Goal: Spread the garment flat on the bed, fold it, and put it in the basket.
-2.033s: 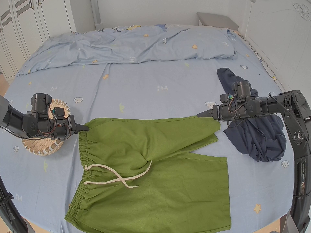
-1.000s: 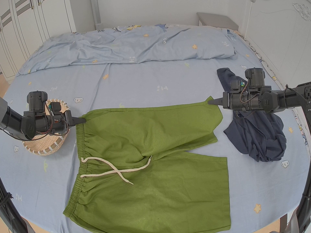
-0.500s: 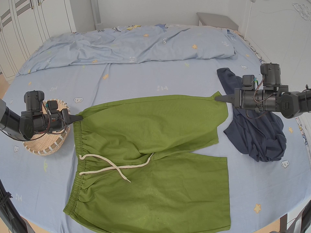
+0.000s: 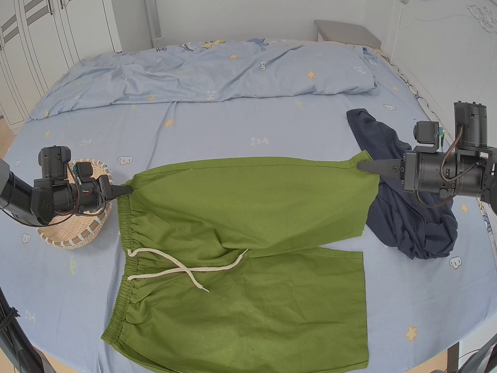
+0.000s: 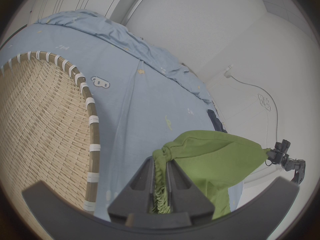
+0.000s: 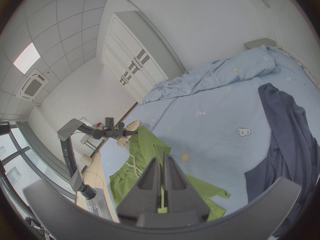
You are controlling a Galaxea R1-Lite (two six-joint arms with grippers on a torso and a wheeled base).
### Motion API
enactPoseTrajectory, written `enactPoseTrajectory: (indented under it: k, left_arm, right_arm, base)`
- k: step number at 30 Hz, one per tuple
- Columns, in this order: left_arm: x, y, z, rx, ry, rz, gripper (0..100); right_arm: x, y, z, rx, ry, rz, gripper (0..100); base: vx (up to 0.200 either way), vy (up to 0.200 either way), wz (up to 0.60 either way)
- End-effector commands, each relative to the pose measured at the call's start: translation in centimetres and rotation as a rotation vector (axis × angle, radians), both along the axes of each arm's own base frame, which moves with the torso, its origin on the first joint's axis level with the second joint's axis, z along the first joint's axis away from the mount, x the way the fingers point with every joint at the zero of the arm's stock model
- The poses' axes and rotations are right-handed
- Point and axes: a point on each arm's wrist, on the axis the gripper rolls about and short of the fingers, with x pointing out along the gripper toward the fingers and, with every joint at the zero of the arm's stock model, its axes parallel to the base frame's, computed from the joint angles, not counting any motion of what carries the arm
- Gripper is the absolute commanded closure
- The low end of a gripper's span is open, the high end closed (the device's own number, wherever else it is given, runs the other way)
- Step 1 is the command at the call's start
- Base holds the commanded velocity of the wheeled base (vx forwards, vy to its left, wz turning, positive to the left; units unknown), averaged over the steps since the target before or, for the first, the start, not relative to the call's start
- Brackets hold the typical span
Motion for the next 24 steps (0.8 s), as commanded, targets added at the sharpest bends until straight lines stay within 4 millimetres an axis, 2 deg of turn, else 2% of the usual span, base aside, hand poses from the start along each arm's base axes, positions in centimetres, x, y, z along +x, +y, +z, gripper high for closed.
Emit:
enactPoseTrajectory:
  k: [1, 4, 7, 13, 16, 24]
  left_arm:
    - [0.0, -0.1, 0.1, 0.0, -0.002, -0.001, 100]
    - [0.0, -0.2, 0.0, -0.001, 0.001, -0.004, 100]
    - [-0.1, -0.3, -0.2, 0.0, 0.006, -0.009, 100]
    - [0.0, -0.4, -0.1, 0.002, -0.006, -0.01, 100]
    - [0.2, -0.1, 0.1, 0.006, -0.041, -0.003, 100]
    - [0.4, 0.2, 0.3, 0.011, -0.076, 0.005, 100]
  right_arm:
    - [-2.2, 0.3, 1.6, 0.015, -0.055, 0.03, 100]
    - [-2.3, 0.3, 1.5, 0.015, -0.053, 0.03, 100]
    - [-2.1, -0.1, 0.6, 0.005, -0.021, 0.013, 100]
    - [-0.5, -1.4, -0.6, 0.008, -0.028, -0.042, 100]
    - [2.2, -2.0, -1.6, 0.025, -0.064, -0.079, 100]
    - [7.2, -1.9, -3.3, 0.062, -0.055, -0.115, 100]
  base:
    - [0.0, 0.0, 0.0]
    - [0.0, 0.0, 0.0]
    - [0.0, 0.0, 0.0]
    - [0.0, 0.0, 0.0]
    - [0.0, 0.0, 0.0]
    - [0.0, 0.0, 0.0]
